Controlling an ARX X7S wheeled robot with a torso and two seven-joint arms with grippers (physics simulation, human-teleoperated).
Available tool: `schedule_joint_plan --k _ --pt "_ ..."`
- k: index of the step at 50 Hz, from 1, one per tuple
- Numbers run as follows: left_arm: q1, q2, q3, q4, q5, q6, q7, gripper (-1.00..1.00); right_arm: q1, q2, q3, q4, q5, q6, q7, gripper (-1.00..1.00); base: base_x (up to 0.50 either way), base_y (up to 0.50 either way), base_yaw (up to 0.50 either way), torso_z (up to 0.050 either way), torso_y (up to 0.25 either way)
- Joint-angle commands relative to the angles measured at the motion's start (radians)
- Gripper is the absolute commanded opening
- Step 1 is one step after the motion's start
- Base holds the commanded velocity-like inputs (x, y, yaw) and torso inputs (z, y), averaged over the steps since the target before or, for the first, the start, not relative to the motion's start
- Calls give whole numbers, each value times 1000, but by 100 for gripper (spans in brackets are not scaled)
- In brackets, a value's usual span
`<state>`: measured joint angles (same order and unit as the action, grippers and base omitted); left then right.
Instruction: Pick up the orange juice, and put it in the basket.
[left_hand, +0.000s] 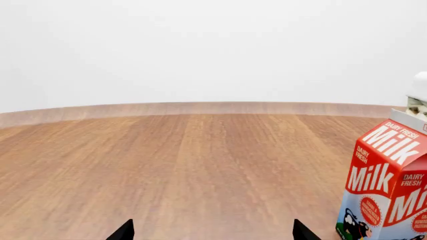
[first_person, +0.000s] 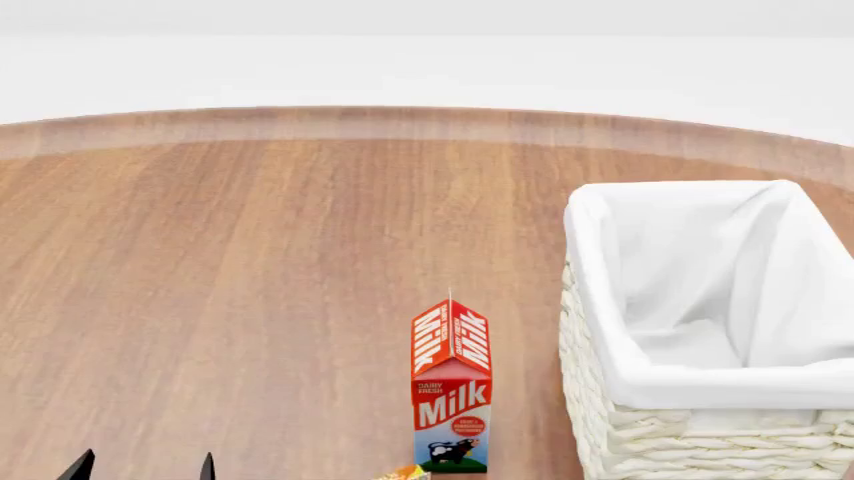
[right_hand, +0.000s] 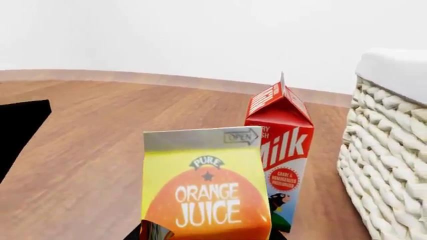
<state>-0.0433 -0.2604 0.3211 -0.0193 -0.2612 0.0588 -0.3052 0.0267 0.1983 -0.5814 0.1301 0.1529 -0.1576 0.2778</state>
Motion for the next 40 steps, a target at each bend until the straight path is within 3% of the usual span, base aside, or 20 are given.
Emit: schedule_joint_plan --k 1,40 --pt "-1 -3 4 0 -3 1 -3 100 -5 21 0 -107 -41 51 18 -100 0 0 0 0 0" --pt "-4 -12 16 -2 -12 6 -14 100 -64 120 1 -580 -52 253 76 -100 0 0 0 0 1"
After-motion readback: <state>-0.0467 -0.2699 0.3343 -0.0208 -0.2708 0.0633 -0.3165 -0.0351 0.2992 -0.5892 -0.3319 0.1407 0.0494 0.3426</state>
